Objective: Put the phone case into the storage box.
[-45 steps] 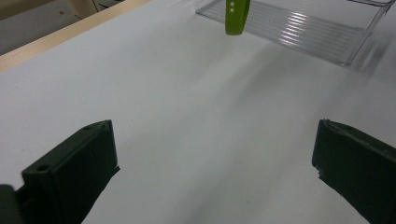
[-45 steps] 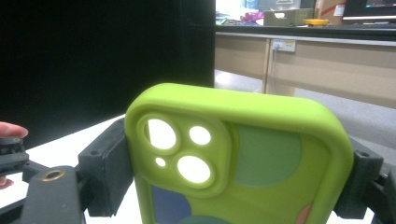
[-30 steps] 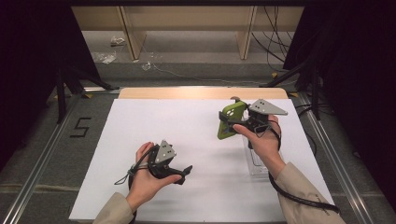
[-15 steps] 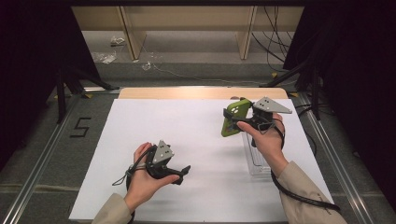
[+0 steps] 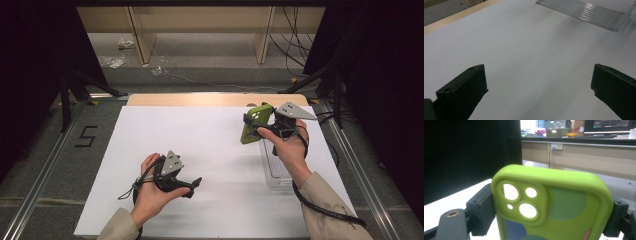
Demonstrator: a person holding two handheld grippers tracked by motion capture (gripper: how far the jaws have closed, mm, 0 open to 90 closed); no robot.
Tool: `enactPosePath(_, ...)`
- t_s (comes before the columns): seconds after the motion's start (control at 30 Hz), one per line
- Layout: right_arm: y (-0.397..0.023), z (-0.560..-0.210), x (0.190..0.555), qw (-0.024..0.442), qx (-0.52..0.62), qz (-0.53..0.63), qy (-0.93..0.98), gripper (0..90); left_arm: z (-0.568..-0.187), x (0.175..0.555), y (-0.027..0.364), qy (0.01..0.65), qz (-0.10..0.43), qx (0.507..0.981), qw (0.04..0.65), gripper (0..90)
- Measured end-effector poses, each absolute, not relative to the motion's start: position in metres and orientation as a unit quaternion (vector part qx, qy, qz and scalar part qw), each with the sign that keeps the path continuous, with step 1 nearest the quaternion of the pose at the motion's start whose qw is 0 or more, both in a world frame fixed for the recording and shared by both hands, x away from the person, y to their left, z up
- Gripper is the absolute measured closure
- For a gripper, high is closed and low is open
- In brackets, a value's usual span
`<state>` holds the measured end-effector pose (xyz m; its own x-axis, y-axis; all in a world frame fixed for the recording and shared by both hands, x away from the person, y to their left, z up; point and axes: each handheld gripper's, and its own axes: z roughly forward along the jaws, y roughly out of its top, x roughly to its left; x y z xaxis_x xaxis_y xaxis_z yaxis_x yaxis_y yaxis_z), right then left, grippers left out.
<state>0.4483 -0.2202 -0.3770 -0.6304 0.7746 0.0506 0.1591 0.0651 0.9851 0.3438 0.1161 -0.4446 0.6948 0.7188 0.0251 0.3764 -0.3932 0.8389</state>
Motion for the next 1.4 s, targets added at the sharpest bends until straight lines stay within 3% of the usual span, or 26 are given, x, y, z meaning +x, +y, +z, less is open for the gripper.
enactPosePath(1.4,-0.246,-0.371,0.457,0.289,0.372,0.584,0.661,18.7,-0.446,0.343,0.124,0.348,0.2,0.806,0.436,0.0)
